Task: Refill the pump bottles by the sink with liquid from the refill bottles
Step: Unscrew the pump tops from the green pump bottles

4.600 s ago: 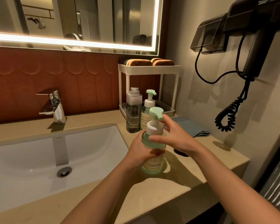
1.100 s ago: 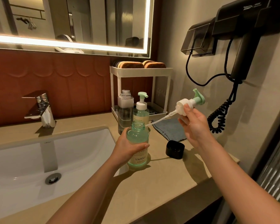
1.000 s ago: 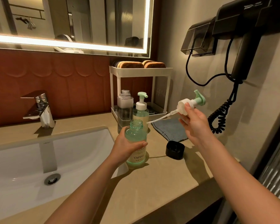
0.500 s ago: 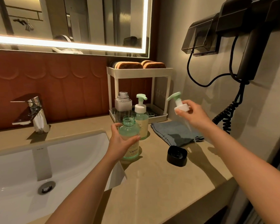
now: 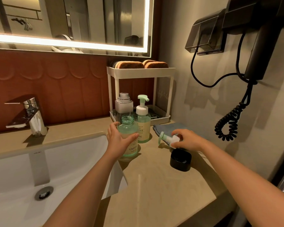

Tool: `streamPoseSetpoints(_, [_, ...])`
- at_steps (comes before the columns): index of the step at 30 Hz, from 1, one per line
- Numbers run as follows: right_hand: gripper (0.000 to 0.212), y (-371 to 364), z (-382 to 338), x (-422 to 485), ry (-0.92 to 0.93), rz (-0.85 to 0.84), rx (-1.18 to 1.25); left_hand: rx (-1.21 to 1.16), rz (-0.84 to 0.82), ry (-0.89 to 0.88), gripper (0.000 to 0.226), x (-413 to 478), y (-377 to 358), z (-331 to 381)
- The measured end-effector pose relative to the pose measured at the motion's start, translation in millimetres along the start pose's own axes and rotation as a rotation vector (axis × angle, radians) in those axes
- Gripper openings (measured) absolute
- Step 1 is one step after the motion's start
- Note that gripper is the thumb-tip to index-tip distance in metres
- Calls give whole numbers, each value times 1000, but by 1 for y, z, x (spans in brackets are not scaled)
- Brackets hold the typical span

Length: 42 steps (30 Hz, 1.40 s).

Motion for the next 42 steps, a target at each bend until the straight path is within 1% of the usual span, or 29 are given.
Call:
streamPoseSetpoints(4, [41,-7,0,1,0,19,11,7,-3,-3,83,2,0,-1])
streamPoseSetpoints(8, [42,-10,0,2,6,22,20,1,-18,5,84,3,0,-1])
streamPoseSetpoints(10, [45,-11,-1,3,-11,-13,18,-1,-22,6,84,4,0,0])
streamPoseSetpoints(12, [56,-11,-3,6,-37,-31,29,-6,-25,10,85,4,0,1])
streamPoseSetpoints(15, [65,-8,-15,15,-17,34,104,-23,-36,19,85,4,1,0])
streamPoseSetpoints(20, [66,-4,-60,42,84,209,307,-58,-39,2,87,1,2,-6])
streamPoseSetpoints(24, [73,-8,-94,68,123,256,413,-53,-55,-17,87,2,2,-10])
streamPoseSetpoints(26, [68,-10,-104,76,125,244,454,-56,-68,-23,86,3,2,-12])
streamPoseSetpoints(29, [47,-16,-110,84,131,233,504,-54,-78,-26,86,3,3,-14])
streamPoseSetpoints(30, [44,-16,-110,85,131,239,509,-54,-82,-27,86,4,3,-15])
streamPoseSetpoints(32, [43,-14,-107,83,147,230,498,-48,-95,-37,85,4,3,-15])
streamPoseSetpoints(34, [42,-9,-104,78,177,183,486,-41,-110,-40,86,5,4,-14])
streamPoseSetpoints(38, [32,-3,-96,64,205,117,520,-35,-130,-44,88,4,5,-14])
streamPoseSetpoints(42, [39,0,-88,50,216,80,532,-13,-156,-50,85,0,7,-12])
Point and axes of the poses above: each hand's wrist, its own x-axis towards the middle knuckle, its own y-axis out of the back of the hand, z = x × y, the point moved 1 cm from there along x, towards the middle knuckle, and after that the axes turned 6 degrees about z, right-handed, at the moved point
